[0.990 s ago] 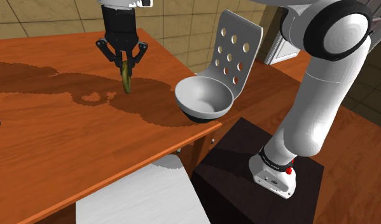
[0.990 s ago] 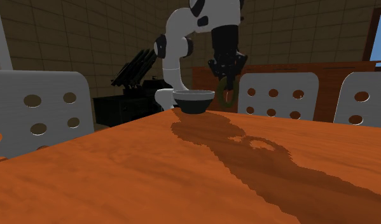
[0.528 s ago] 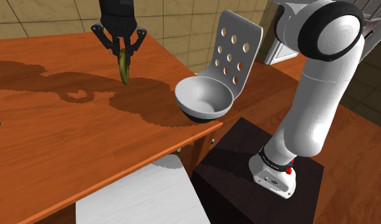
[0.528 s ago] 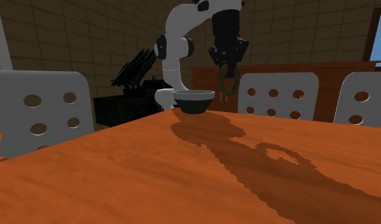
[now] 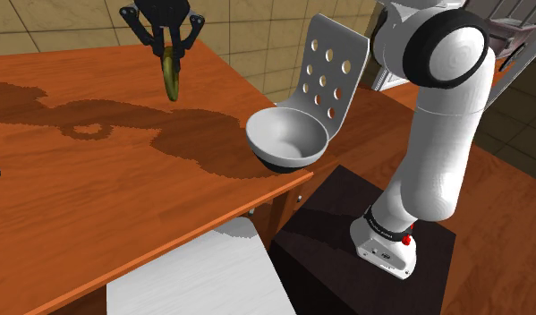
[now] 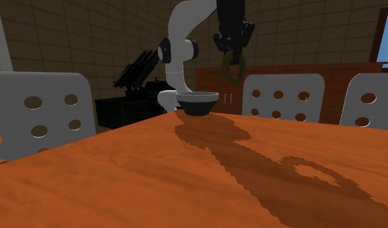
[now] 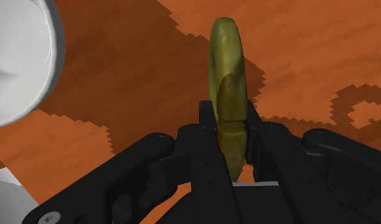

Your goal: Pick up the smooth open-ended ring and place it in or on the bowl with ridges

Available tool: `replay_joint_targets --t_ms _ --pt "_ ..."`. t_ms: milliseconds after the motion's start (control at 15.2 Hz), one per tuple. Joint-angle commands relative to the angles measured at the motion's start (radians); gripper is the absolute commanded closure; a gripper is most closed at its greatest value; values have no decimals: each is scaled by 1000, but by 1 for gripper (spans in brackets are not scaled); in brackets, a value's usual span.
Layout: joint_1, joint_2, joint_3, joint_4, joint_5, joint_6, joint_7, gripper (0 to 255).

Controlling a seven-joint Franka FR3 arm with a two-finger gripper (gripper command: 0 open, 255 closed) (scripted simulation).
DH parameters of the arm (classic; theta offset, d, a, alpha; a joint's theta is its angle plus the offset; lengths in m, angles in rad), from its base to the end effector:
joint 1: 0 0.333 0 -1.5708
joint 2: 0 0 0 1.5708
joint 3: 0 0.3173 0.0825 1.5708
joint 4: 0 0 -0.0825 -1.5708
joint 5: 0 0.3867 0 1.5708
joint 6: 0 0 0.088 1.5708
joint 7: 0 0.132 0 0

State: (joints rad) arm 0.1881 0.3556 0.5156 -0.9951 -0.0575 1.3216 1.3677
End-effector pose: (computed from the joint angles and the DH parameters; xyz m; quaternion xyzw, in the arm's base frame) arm 0.5221 0.3365 0.6530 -0.9365 0.3456 0.0465 0.0359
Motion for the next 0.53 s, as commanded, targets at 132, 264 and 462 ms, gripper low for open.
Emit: replay_joint_targets --t_ms 132,264,462 --pt "52 80 -2 186 -42 -108 16 255" --pt "6 3 4 76 -4 -73 4 255" --pt "-102 -191 8 -177 94 -2 -48 255"
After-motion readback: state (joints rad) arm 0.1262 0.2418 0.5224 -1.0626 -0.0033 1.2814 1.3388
